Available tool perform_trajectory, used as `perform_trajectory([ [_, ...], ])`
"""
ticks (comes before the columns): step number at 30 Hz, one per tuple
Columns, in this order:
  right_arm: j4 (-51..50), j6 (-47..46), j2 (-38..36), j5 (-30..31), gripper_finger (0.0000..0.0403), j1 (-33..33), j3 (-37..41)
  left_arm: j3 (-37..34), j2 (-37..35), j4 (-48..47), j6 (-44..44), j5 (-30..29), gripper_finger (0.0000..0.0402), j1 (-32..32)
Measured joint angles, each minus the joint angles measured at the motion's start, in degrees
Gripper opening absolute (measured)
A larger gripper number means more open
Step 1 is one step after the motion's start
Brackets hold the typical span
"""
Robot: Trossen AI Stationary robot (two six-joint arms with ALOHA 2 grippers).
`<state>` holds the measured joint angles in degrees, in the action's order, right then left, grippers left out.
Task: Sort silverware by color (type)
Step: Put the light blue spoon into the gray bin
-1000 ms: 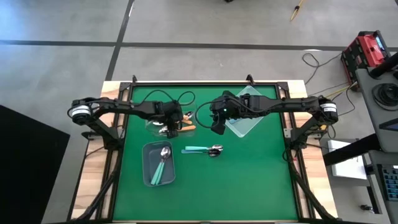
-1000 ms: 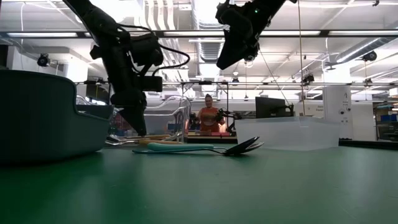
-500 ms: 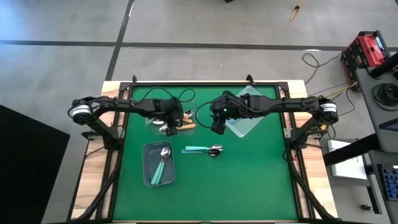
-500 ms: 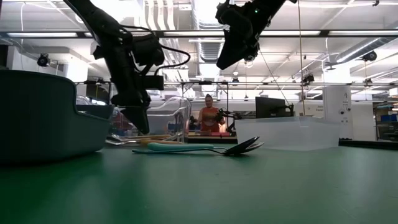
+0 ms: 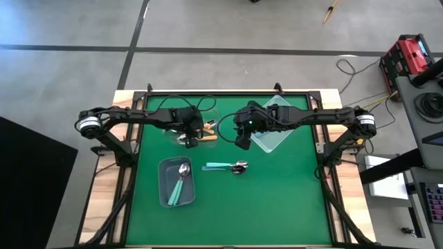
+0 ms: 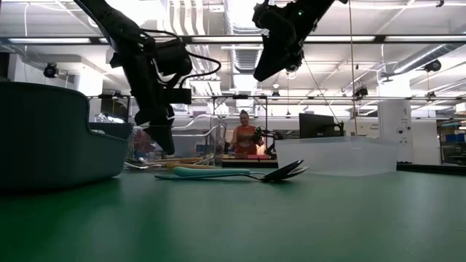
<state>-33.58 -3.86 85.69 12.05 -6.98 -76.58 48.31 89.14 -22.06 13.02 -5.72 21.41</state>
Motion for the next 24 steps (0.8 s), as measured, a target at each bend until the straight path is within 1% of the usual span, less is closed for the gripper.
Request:
perform_trajectory([
  [7, 0.00, 0.02, 0.00, 0.00, 0.0130, 0.00, 0.00, 3.54, -0.14, -2.38, 1.39, 0.35, 0.0084, 0.10],
  [15, 0.00, 0.43, 0.04, 0.02, 0.0130, 0.00, 0.00, 4.65, -0.17, -2.94, 10.90, 0.36, 0.0084, 1.24],
  [19, 0.00, 1.44, 0.04, 0.02, 0.0130, 0.00, 0.00, 4.49, 0.24, -2.59, 17.09, 3.74, 0.0084, 2.50],
  [24, 0.01, 1.70, 0.04, 0.04, 0.0130, -0.04, 0.31, 4.47, 0.68, -1.53, 18.43, 4.86, 0.0084, 4.35],
])
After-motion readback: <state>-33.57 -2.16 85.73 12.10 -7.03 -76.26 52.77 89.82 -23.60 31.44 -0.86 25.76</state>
